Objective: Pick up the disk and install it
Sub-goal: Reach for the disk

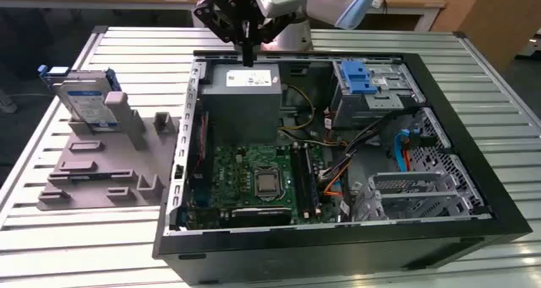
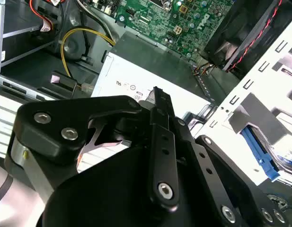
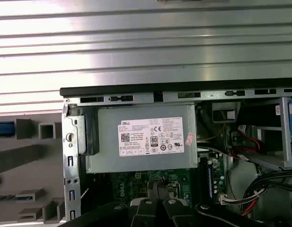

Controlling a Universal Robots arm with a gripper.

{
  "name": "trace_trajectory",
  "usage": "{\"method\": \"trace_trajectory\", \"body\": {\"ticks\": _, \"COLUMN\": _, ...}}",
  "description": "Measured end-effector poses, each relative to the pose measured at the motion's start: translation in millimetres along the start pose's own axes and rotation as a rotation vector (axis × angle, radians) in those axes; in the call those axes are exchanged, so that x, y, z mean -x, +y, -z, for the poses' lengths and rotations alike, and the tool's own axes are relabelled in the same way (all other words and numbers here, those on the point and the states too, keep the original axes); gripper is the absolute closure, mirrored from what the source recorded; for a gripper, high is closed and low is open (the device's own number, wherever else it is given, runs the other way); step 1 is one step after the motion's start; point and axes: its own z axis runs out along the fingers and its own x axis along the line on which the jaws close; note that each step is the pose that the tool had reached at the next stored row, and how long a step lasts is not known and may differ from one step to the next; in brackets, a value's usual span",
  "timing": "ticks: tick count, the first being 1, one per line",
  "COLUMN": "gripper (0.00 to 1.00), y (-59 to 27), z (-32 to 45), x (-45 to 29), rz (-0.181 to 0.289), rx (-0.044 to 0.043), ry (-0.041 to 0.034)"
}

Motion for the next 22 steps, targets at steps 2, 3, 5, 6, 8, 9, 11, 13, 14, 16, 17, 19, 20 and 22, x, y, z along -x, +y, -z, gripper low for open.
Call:
{"method": "trace_trajectory", "body": {"ticks": 2, "gripper": 0.89, "y": 0.0, "z": 0.0, "x": 0.0, "rz": 0.0, "rx": 0.0, "ry": 0.0}}
{"method": "trace_trajectory", "body": {"ticks": 3, "gripper": 0.89, "y": 0.0, "z": 0.0, "x": 0.0, "rz": 0.0, "rx": 0.0, "ry": 0.0}}
{"method": "trace_trajectory", "body": {"ticks": 5, "gripper": 0.89, "y": 0.0, "z": 0.0, "x": 0.0, "rz": 0.0, "rx": 0.0, "ry": 0.0}}
{"method": "trace_trajectory", "body": {"ticks": 6, "gripper": 0.89, "y": 0.0, "z": 0.0, "x": -0.1, "rz": 0.0, "rx": 0.0, "ry": 0.0}}
{"method": "trace_trajectory", "body": {"ticks": 8, "gripper": 0.89, "y": 0.0, "z": 0.0, "x": -0.6, "rz": 0.0, "rx": 0.0, "ry": 0.0}}
{"method": "trace_trajectory", "body": {"ticks": 9, "gripper": 0.89, "y": -0.1, "z": 0.0, "x": -1.0, "rz": 0.0, "rx": 0.0, "ry": 0.0}}
{"method": "trace_trajectory", "body": {"ticks": 11, "gripper": 0.89, "y": -0.2, "z": 0.0, "x": -1.9, "rz": 0.0, "rx": 0.0001, "ry": 0.0}}
{"method": "trace_trajectory", "body": {"ticks": 13, "gripper": 0.89, "y": -0.3, "z": 0.0, "x": -3.3, "rz": 0.0, "rx": 0.0001, "ry": -0.0001}}
{"method": "trace_trajectory", "body": {"ticks": 14, "gripper": 0.89, "y": -0.3, "z": 0.0, "x": -4.0, "rz": 0.0, "rx": 0.0, "ry": 0.0}}
{"method": "trace_trajectory", "body": {"ticks": 16, "gripper": 0.89, "y": -0.4, "z": 0.0, "x": -5.4, "rz": 0.0, "rx": 0.0, "ry": -0.0001}}
{"method": "trace_trajectory", "body": {"ticks": 17, "gripper": 0.89, "y": -0.4, "z": 0.1, "x": -5.9, "rz": 0.0, "rx": 0.0, "ry": 0.0}}
{"method": "trace_trajectory", "body": {"ticks": 19, "gripper": 0.89, "y": -0.5, "z": 0.0, "x": -7.2, "rz": 0.0, "rx": 0.0001, "ry": -0.0001}}
{"method": "trace_trajectory", "body": {"ticks": 20, "gripper": 0.89, "y": -0.6, "z": 0.0, "x": -7.7, "rz": 0.0, "rx": 0.0, "ry": 0.0}}
{"method": "trace_trajectory", "body": {"ticks": 22, "gripper": 0.89, "y": -0.6, "z": 0.0, "x": -8.3, "rz": 0.0, "rx": 0.0, "ry": 0.0}}
